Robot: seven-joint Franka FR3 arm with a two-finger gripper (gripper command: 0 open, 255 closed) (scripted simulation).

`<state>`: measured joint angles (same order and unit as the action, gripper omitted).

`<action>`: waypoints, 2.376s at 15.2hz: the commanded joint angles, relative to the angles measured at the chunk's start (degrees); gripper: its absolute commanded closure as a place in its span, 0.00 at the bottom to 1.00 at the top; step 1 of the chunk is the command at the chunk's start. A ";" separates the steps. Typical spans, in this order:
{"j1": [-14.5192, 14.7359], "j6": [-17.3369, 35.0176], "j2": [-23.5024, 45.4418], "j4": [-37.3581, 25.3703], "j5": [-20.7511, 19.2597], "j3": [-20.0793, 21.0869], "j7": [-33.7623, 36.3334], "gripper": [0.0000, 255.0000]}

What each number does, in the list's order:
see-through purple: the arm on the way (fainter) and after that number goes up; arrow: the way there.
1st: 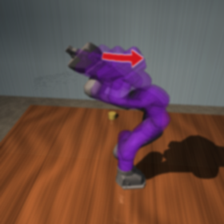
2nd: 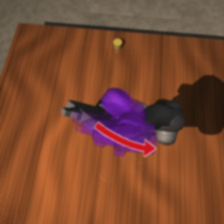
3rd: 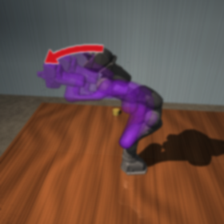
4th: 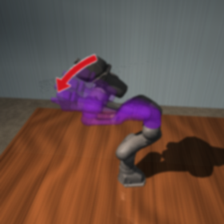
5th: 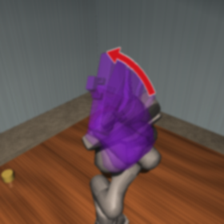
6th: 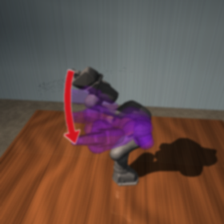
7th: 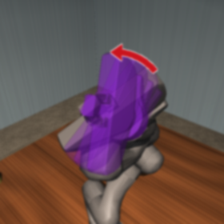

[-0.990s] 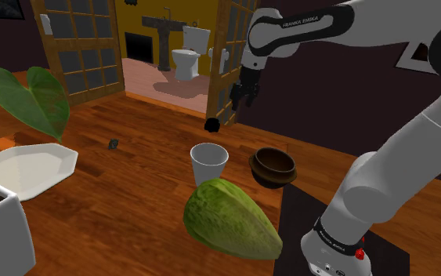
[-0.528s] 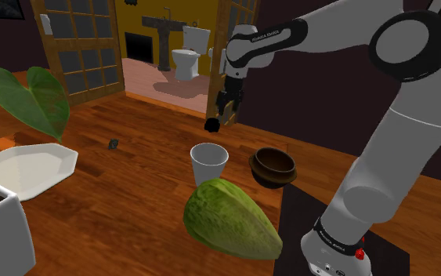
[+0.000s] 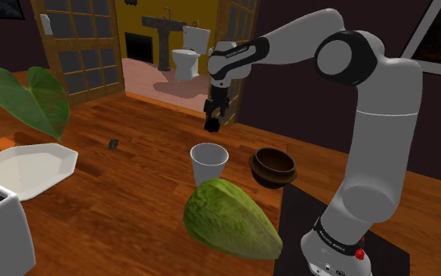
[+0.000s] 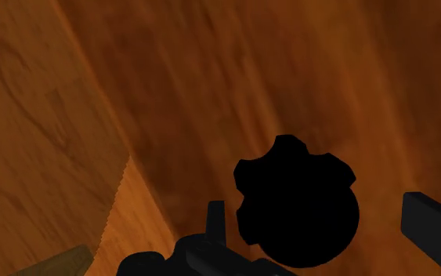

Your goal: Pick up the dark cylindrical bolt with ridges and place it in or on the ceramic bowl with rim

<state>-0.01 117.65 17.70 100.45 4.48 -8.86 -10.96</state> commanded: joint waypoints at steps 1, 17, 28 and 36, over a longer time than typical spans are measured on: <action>-0.02 0.56 1.78 -1.16 0.20 0.15 -0.09 0.00; -0.06 4.87 3.79 1.17 0.67 0.36 -0.39 1.00; -0.01 2.94 2.79 0.22 0.44 0.26 -0.21 1.00; 0.07 -2.41 0.63 -3.00 -0.07 0.07 0.20 1.00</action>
<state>0.03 115.90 18.73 97.71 4.49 -8.77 -10.83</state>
